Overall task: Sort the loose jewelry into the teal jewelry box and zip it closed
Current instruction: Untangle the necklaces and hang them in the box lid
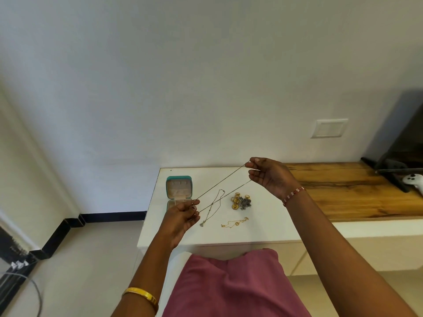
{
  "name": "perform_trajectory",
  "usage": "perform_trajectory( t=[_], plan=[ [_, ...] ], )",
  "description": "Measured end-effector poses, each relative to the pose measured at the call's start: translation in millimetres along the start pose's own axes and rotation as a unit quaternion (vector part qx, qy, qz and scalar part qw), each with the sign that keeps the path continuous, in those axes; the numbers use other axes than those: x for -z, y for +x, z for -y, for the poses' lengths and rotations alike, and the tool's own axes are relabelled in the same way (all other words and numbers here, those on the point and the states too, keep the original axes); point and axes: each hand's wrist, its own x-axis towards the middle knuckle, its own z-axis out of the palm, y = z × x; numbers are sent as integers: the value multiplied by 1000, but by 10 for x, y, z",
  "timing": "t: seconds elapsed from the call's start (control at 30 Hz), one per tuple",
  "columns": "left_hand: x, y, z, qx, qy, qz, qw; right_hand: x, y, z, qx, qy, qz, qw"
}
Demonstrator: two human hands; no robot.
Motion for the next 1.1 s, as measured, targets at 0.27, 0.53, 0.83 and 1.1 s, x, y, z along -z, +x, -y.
perform_trajectory(
  t=[0.27,0.53,0.83,1.1],
  plan=[
    [13,-60,74,5,-50,-49,998,72,54,-113,-41,-96,-80,991],
    [77,31,201,15,-55,-65,996,92,152,-226,-22,-133,-132,982],
    [124,263,545,32,18,-103,994,149,459,-441,-17,-156,-135,978],
    [223,497,897,63,42,-186,980,169,851,-778,-46,-179,-118,976]
  ],
)
